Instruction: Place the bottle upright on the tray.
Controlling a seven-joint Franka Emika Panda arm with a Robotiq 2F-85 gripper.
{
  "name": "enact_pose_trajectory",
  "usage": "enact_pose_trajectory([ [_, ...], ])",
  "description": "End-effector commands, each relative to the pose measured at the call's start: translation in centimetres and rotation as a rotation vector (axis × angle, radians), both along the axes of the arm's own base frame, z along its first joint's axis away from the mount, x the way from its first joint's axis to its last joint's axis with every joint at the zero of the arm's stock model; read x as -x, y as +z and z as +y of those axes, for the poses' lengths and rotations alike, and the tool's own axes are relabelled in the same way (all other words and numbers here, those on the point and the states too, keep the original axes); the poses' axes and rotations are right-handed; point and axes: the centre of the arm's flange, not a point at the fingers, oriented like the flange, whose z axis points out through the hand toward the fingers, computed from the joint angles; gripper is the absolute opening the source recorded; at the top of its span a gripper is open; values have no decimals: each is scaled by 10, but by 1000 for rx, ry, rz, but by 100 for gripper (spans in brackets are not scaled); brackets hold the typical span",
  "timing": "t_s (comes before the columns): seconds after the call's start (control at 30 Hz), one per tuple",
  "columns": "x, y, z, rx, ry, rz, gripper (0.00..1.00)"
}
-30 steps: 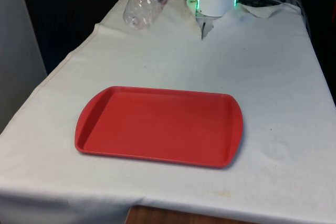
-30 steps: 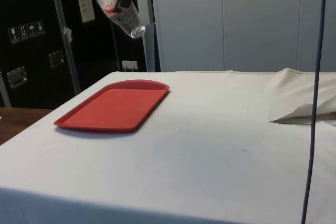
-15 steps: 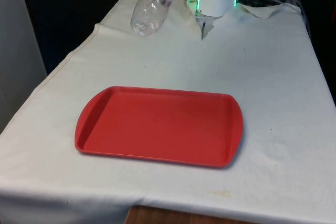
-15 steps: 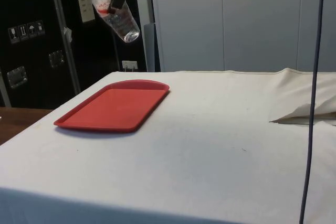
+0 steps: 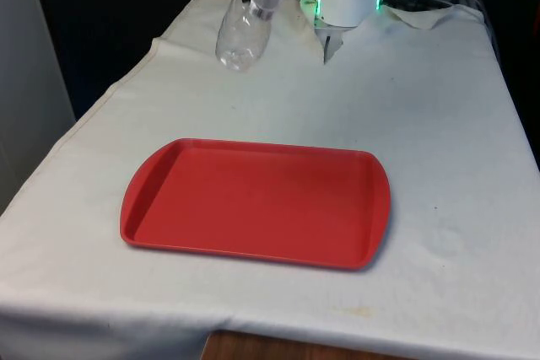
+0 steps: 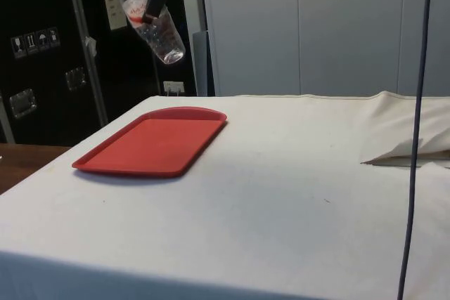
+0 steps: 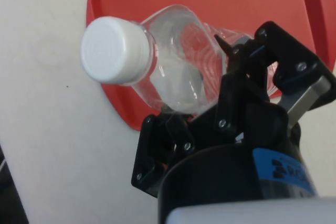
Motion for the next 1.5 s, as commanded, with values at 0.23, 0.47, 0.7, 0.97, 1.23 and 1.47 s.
enact_pose_trajectory([
  [0.23,-1,-7,0,-58,-36,-25,35],
  [0.47,-3,-11,-1,-103,-76,-38,35],
  [0.7,-5,-15,-4,-140,-111,-45,35],
  [0.97,-7,-19,-6,-179,-149,-53,35],
  [1.23,-10,-23,-10,-223,-190,-59,35],
  [1.47,-10,-34,-19,-239,-231,-42,35],
])
